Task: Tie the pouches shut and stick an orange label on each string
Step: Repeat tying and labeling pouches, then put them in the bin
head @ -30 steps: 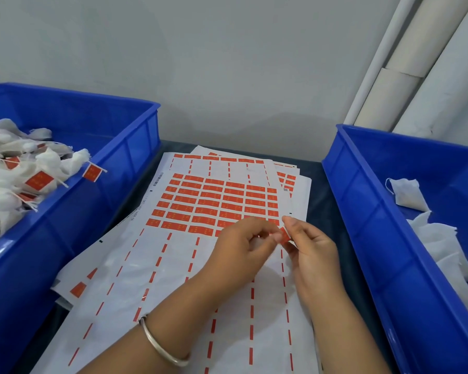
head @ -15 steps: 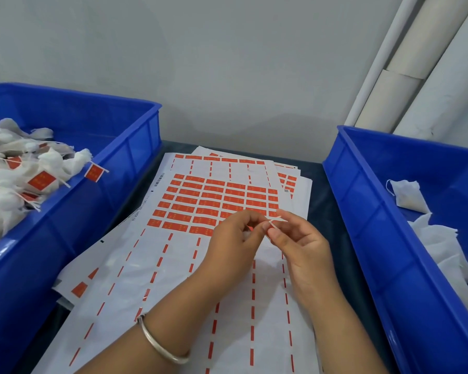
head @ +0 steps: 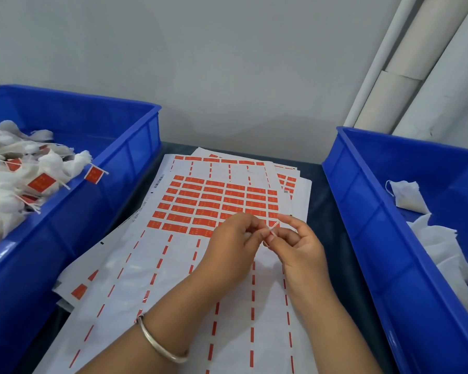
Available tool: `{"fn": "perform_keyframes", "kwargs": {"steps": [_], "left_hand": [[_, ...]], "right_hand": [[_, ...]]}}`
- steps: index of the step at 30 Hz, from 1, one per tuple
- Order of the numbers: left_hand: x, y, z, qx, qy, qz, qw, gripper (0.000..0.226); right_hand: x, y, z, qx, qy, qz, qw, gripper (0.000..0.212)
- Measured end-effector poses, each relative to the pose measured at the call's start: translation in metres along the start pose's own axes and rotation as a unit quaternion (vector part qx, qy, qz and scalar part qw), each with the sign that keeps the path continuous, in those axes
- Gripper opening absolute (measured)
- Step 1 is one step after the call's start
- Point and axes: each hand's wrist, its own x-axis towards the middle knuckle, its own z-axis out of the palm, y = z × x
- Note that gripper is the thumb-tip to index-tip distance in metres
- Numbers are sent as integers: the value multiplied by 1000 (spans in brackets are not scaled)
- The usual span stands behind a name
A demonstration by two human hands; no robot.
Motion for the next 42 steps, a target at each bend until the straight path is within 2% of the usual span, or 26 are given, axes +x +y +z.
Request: {"fn": "perform_keyframes", "kwargs": {"steps": [2,4,7,11,15,20,22,24,26,28,30,33,36,40,42], "left_hand": [[3,-2,-5,-4,-19,-21,1000,16],[4,-3,-11,49,-51,-33,997,9],[4,-3,-16,171,-81,12,982,35],[4,12,-32,189,-108,26,976,17],[0,22,-47,183,-92,11,979,19],[-13,51,-84,191,-48,-17,980,32],[-24,72,-103,221,-50,9,974,36],[-41,88,-125,231,-12,63,971,33],[-61,101,-147,238,69,121,961,28],[-80,111,-173,252,153,172,940,20],[-92,116,-199,280,215,200,914,19],[-95,118,-233,312,253,127,907,20],[-85,105,-268,401,266,51,875,19],[-63,74,-315,472,219,-49,852,18],[-48,54,-333,464,210,-98,855,20]], "right_hand": [[1,3,1,9,-1,21,1000,41],[2,5,0,55,0,52,997,37],[3,0,-2,182,-7,88,979,42],[2,-4,-3,252,-34,104,962,52],[-1,-8,-2,273,-100,124,949,51],[-4,-9,-3,266,-119,125,948,45],[-5,-8,-3,247,-128,125,952,44],[-7,-7,1,231,-134,130,955,42],[-8,-8,3,221,-128,135,957,32],[-9,-8,4,213,-113,145,960,21],[-8,-8,3,198,-104,160,961,22],[-9,-11,6,167,-103,155,968,24],[-10,-10,10,98,-126,122,980,19],[-4,-4,14,52,-113,194,973,25],[-4,-3,15,64,-107,194,973,25]]}}
